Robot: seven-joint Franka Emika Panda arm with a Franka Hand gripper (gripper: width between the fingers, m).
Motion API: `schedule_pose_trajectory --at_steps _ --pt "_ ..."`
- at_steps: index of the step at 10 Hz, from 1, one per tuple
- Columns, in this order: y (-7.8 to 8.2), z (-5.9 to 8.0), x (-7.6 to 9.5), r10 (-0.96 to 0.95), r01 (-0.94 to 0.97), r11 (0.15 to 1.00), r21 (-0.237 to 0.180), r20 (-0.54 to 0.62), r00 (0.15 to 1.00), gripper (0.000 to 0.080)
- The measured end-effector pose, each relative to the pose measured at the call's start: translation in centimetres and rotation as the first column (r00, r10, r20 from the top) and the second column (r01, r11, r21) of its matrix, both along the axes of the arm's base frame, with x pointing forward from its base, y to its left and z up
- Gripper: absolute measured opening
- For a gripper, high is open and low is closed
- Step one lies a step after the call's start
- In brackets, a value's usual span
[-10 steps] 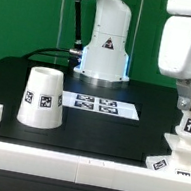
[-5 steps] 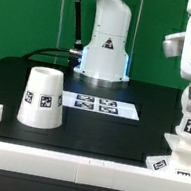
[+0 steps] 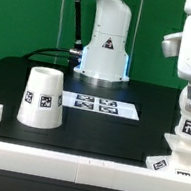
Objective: Assemble lamp
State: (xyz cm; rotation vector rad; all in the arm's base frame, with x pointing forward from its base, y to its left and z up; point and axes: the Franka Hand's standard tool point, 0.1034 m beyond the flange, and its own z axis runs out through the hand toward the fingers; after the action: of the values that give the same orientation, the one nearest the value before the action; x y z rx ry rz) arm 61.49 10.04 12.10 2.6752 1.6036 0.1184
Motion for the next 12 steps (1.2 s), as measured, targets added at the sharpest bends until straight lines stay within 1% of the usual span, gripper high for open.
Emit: schedule_pose_trajectory --at_steps 1,2,3,5,6,8,10,11,12 --pt "-0.01 0.0 0.0 0.0 0.0 1.0 0.0 0.0 1.0 0.0577" --pt "0.01 0.0 0.0 -0.046 0.046 0.999 0.005 -0.001 0.999 0.0577" --pt "-0.05 0.01 0.03 -0.16 0.16 0.987 0.014 -0.002 0.987 0.0577" --pt "-0.1 0.0 -0.1 -0.355 0.355 0.934 0.038 0.009 0.935 0.0578" --pt "-0.03 0.01 -0.21 -0.472 0.47 0.881 0.059 0.015 0.882 0.0579" --pt "-0.13 -0.03 -0.13 -0.616 0.612 0.785 0.093 0.022 0.787 0.058" --pt "-0.38 -0.03 0.01 -0.758 0.752 0.648 0.12 0.007 0.652 0.058" --pt "-0.46 -0.01 0.06 -0.798 0.791 0.598 0.127 0.0 0.603 0.058" --pt "-0.61 0.01 0.11 -0.853 0.846 0.516 0.134 -0.014 0.522 0.058"
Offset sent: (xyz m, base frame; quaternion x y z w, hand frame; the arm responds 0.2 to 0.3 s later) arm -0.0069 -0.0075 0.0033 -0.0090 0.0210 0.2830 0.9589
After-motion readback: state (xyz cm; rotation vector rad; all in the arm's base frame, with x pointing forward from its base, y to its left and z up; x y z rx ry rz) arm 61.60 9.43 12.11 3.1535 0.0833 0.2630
